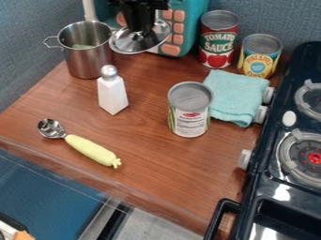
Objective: Put the lid on the pot
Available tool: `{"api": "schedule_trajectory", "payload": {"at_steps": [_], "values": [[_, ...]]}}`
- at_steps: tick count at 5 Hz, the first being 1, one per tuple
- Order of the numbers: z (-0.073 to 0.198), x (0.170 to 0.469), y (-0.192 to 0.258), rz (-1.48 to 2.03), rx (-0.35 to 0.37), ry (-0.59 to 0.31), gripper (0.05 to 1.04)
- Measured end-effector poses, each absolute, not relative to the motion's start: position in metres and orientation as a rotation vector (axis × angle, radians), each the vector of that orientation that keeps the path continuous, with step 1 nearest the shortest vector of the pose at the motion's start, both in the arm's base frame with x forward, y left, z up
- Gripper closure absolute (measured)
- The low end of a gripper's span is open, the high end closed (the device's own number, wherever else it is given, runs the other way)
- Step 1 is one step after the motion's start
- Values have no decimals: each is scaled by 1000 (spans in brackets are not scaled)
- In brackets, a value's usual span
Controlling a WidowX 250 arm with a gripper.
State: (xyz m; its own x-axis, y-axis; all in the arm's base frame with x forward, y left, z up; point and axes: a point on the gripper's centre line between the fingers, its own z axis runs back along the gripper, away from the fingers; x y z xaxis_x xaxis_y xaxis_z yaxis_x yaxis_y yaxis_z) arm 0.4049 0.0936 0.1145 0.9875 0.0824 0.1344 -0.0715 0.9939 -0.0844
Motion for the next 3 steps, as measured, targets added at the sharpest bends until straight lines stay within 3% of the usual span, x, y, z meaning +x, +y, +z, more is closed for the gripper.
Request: {"api": "schedule_trajectory", "payload": {"at_steps": [3], "values": [[151,411,130,149,-88,-196,809]]}}
